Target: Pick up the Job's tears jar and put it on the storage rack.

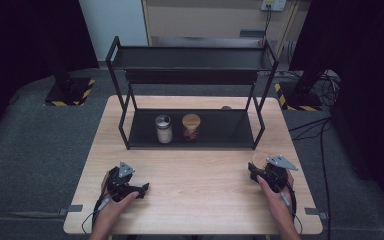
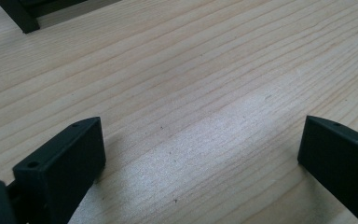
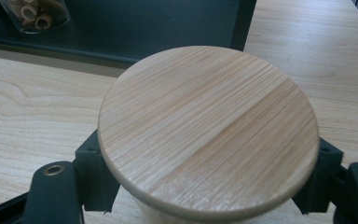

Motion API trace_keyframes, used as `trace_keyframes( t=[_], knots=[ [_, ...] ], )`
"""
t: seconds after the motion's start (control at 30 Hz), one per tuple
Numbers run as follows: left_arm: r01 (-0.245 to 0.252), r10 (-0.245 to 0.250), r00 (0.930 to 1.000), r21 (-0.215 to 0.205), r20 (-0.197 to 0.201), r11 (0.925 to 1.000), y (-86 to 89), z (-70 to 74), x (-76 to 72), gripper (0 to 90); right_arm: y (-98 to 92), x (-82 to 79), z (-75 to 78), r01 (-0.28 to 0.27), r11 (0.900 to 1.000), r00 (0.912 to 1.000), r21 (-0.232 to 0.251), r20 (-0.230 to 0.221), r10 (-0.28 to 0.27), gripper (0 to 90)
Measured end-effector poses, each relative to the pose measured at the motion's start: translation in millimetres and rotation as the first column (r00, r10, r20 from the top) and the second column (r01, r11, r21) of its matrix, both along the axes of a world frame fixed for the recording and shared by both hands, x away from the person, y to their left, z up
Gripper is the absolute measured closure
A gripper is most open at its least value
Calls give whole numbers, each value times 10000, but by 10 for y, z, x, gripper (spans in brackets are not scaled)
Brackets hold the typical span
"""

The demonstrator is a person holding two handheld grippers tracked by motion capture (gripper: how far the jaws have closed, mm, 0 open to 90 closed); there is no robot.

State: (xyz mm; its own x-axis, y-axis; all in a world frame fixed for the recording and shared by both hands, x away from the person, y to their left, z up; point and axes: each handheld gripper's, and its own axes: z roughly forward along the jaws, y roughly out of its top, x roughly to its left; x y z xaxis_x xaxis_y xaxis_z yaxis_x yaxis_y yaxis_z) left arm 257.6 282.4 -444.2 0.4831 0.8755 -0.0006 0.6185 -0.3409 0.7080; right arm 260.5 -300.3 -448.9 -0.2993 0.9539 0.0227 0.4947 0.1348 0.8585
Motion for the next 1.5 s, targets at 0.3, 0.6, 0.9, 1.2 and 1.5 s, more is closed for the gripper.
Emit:
trace_keyframes(
  t=[0.3,0.6,0.9,1.2,1.5],
  knots=[
    [0,0,10000,-2,1,10000,0,0,0,0,6,-52,74,-155,9999,9995,-72,272,157,256],
    [1,-1,10000,1,1,10000,0,0,0,0,23,-65,133,-294,9995,9990,-80,344,296,257],
    [2,-2,10000,2,0,10000,0,0,0,0,49,-82,187,-464,9989,9981,-94,407,467,257],
    [0,0,10000,-2,1,10000,0,0,0,0,93,-81,241,-594,9980,9973,-207,416,602,257],
    [0,0,10000,0,1,10000,0,0,0,0,181,-54,291,-787,9964,9960,-325,408,800,257]
  ],
)
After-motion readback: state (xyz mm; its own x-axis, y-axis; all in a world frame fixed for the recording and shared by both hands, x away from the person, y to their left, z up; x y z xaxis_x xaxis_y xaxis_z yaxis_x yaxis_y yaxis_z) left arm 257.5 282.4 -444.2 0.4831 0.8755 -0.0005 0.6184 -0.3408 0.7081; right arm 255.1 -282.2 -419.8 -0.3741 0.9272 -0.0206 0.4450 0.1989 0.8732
